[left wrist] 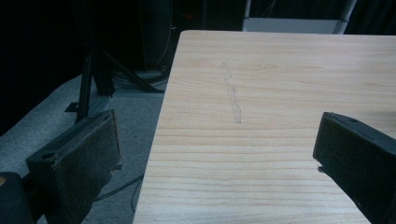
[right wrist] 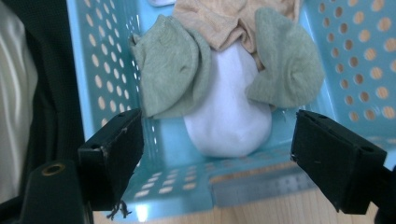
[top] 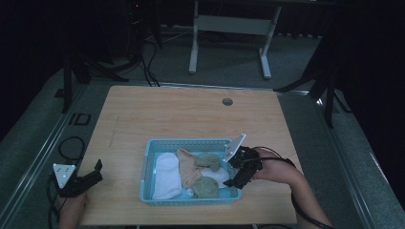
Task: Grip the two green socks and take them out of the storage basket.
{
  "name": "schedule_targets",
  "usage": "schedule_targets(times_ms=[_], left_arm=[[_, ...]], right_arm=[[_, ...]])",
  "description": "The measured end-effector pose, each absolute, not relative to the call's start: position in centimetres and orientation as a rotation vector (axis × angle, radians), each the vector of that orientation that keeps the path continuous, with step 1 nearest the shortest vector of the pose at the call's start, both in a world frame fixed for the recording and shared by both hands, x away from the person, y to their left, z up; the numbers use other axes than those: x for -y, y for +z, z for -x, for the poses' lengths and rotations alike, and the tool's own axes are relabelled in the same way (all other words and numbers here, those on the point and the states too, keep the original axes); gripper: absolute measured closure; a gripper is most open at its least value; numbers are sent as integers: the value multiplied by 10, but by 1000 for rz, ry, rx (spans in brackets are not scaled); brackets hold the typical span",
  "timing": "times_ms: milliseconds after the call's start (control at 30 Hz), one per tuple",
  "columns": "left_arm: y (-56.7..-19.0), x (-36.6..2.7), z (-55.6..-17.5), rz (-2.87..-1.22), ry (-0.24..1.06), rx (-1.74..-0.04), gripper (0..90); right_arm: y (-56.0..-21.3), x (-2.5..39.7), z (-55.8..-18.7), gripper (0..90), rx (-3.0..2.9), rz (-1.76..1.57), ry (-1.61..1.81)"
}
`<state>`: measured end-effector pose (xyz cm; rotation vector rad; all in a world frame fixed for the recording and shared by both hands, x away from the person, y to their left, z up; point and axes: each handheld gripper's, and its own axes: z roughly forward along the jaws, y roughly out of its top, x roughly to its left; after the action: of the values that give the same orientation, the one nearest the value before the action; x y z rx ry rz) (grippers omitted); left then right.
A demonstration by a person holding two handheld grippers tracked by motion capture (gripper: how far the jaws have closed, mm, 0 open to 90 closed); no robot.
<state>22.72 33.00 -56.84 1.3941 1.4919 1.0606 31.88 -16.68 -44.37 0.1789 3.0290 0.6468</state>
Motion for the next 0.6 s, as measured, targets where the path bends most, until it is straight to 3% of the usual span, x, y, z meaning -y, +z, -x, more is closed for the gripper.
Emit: schedule_targets(times_ms=[600], left_arm=[[-568,-330,-227,-1393,1059,-1484,3]], right_arm=[[-477,126,-325,238,-3082,-217,642]])
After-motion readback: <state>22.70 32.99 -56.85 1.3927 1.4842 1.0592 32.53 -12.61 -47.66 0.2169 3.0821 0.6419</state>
